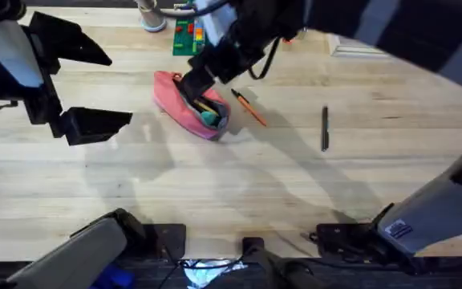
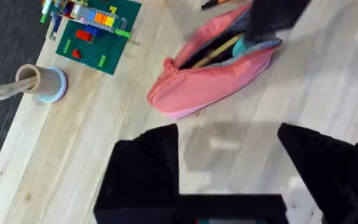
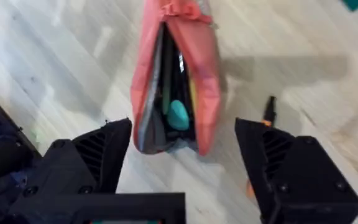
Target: Unzip the bag, pick up the pens from the table one at a time and place them inside, then zip the bag closed.
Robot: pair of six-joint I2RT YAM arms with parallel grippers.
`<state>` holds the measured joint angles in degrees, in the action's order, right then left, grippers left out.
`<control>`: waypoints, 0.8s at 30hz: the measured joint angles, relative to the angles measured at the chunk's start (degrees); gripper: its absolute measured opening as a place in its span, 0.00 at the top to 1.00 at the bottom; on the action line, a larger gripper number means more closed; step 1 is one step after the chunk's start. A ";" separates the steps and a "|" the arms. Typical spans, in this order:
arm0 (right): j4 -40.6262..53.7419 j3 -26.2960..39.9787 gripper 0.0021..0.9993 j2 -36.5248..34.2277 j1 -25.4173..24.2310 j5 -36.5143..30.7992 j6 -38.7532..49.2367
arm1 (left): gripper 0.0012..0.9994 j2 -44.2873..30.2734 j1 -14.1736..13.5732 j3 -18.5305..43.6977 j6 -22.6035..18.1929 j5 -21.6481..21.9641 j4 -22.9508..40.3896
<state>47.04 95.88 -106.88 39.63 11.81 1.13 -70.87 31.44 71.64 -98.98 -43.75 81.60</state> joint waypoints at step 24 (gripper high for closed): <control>4.07 -3.21 0.00 21.16 -15.73 -13.99 1.40 | 0.01 0.00 0.00 0.00 0.00 0.00 0.00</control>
<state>51.11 92.67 -85.72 23.90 -2.17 2.52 -70.87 31.44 71.64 -98.98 -43.75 81.60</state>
